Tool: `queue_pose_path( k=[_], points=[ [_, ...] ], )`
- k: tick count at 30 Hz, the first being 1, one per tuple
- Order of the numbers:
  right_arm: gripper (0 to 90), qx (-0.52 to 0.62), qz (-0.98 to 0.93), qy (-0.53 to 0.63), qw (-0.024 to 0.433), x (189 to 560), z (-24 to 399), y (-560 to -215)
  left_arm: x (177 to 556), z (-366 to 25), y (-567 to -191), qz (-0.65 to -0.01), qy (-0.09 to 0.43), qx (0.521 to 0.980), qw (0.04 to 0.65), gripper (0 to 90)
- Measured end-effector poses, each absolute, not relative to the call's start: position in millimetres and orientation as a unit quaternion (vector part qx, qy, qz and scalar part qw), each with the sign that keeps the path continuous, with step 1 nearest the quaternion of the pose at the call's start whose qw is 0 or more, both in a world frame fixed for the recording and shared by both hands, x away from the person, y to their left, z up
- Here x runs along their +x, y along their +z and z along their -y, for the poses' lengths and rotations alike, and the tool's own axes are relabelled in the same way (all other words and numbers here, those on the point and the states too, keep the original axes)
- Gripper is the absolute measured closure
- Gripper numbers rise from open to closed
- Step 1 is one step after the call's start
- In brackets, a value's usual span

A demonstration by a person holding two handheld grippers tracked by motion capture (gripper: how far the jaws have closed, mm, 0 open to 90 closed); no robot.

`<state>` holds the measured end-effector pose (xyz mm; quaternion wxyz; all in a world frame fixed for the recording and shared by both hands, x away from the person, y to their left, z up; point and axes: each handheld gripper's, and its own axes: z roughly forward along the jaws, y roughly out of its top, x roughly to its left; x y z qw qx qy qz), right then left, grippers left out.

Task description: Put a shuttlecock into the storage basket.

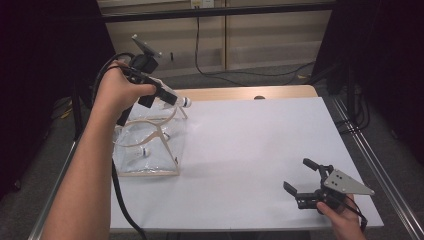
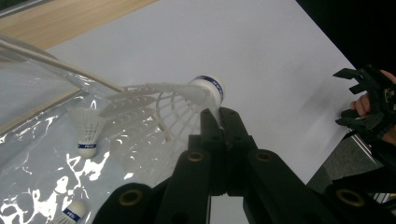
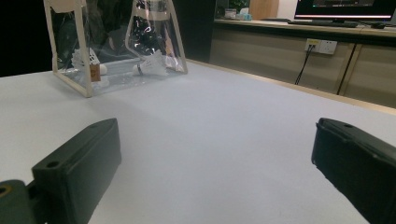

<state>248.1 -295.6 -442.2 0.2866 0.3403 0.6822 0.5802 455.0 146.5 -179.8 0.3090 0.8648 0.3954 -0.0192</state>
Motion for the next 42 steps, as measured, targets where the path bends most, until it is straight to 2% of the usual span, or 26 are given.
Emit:
queue_pose_path(
  k=[42],
  points=[
    [0.9,0.339,-0.683,0.580,0.287,248.0,295.5,-442.2,457.2,-181.3,-175.8,-0.421,0.009,0.855,0.303,90.0]
  ],
)
